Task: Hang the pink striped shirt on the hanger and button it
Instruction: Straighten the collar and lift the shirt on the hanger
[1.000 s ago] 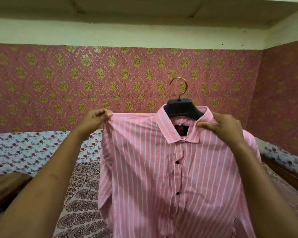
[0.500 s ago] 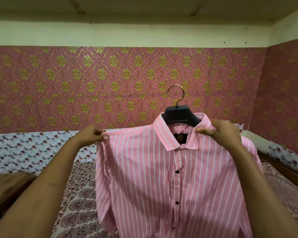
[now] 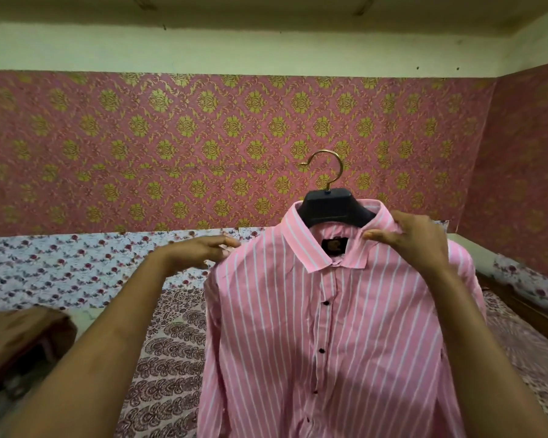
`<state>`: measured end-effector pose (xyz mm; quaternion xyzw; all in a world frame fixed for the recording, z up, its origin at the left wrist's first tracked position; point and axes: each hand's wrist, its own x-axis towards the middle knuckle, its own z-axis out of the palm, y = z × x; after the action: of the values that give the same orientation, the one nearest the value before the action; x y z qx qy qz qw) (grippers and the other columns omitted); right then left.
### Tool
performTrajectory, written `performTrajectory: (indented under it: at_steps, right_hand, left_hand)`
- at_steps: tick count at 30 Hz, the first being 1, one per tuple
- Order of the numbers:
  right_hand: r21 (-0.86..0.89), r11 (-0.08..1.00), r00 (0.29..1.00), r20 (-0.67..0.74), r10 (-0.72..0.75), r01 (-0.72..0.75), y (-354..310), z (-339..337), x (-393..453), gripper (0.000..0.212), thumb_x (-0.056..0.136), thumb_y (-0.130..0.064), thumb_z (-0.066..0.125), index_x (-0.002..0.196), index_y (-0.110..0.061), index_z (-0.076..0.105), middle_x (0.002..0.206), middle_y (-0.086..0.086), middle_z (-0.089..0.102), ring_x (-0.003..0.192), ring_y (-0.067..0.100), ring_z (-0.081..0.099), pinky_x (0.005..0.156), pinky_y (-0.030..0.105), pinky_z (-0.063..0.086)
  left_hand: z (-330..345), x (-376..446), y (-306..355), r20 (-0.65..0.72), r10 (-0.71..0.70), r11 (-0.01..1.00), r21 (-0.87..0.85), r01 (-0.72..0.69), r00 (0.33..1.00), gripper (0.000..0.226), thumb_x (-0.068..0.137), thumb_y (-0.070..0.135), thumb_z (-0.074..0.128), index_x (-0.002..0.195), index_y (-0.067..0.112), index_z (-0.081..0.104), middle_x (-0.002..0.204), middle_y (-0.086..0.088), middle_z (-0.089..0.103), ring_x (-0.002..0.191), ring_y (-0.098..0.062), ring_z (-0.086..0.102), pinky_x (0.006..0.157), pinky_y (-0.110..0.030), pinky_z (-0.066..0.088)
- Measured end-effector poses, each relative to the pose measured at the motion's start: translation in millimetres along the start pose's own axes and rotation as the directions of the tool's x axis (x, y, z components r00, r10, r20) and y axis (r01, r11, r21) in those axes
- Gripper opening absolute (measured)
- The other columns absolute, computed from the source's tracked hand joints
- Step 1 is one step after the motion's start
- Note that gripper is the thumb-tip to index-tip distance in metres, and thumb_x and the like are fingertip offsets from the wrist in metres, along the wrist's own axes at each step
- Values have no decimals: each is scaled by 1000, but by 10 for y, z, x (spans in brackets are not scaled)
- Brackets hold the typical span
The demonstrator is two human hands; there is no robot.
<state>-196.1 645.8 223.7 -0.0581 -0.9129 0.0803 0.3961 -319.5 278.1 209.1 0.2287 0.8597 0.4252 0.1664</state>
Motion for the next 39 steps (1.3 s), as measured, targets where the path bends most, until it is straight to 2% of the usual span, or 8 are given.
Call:
performTrajectory:
  at_steps: [6,10,18,21,24,31,35,39]
  right_hand:
    - [41,999,998,-66,-23,26,74,51,-42,99,50,-96,24,75,-7,60,67,18,65,66,37,60,53,38,41]
    - [44,997,993,-102,-58,62,27,46,-54,76,54,-81,41,75,-11,61,71,21,66,71,40,63,54,35,35]
    - [10,1000,998,-65,9,-8,158,225,-54,70,60,-77,47,78,-12,63,73,23,65,73,41,62,56,36,36]
    - [90,993,994,-82,78,-71,195,220,-89,61,63,-76,53,58,-15,47,69,24,63,70,40,59,55,35,31]
    - [79,992,991,-82,102,-96,289,236,-96,72,64,-79,50,74,-8,61,73,22,64,74,39,59,57,36,34]
    - [16,997,996,-47,82,-81,361,286,-36,79,60,-77,48,87,-4,64,74,21,66,74,38,60,60,38,44]
    - [31,996,997,-14,82,-81,441,283,-14,79,61,-80,50,82,-6,64,74,20,66,75,38,59,58,36,39]
    - [82,989,993,3,121,-121,461,231,-5,60,66,-71,58,56,-14,42,71,22,62,76,40,58,58,35,31]
  left_hand:
    - [126,66,-181,-15,39,982,-183,-42,999,11,82,13,63,88,15,72,94,-4,72,92,-19,64,88,-33,51]
    - [130,80,-150,-78,129,992,8,-129,989,9,85,12,62,82,9,70,89,-6,72,87,-18,66,86,-31,53]
    - [36,-78,211,-445,458,884,131,-450,770,10,89,23,57,84,17,63,82,3,62,80,-12,56,75,-29,43]
    - [16,-77,16,-312,393,916,214,-339,865,36,68,54,70,86,23,69,95,-2,66,91,-16,59,84,-35,45]
    - [13,-85,-242,-210,268,954,192,-229,940,63,47,75,69,88,28,66,109,8,62,107,-9,56,88,-29,41]
    - [146,61,-290,-214,185,983,57,-177,959,14,78,9,70,90,10,63,90,-8,66,85,-21,63,83,-39,51]
    - [158,106,-265,-248,195,978,122,-169,949,6,82,7,67,87,9,67,87,-6,68,82,-15,63,78,-31,47]
    - [160,118,-307,-14,68,993,93,-66,998,32,77,23,73,105,10,64,109,-8,67,103,-21,63,94,-36,47]
